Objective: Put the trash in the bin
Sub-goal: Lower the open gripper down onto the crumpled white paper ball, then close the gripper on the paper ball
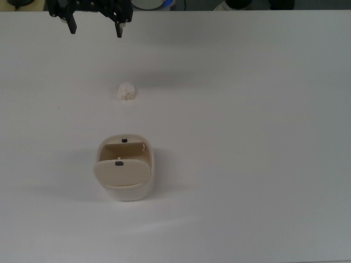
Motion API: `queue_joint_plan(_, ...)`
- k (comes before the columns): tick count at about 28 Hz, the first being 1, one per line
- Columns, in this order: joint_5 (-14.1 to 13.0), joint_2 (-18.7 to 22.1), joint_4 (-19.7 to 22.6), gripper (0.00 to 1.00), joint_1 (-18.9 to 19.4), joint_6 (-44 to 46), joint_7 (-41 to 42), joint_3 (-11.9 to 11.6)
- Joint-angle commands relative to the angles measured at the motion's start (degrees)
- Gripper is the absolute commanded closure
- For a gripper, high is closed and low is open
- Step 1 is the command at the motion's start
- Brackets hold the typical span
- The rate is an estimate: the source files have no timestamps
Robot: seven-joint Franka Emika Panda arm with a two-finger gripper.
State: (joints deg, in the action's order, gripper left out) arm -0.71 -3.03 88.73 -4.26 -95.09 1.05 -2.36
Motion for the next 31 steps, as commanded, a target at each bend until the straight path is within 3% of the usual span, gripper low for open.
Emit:
queue_joint_plan(1, -1.30, -1.35, 0.83, 0.00, 0.39, -0.36, -0.27, -0.28)
queue_joint_plan(6, -2.27, -1.98, 2.50, 0.00, 0.56, 0.87, 0.44, -0.11)
queue_joint_plan(12, -1.40, -3.03, 7.76, 0.00, 2.32, 0.17, 0.79, 0.42)
queue_joint_plan(18, 3.51, -7.33, 13.65, 0.00, 4.78, -3.59, 4.48, 0.42)
queue_joint_plan(31, 10.38, -12.88, 20.95, 0.00, 4.96, -14.06, 4.66, 0.42)
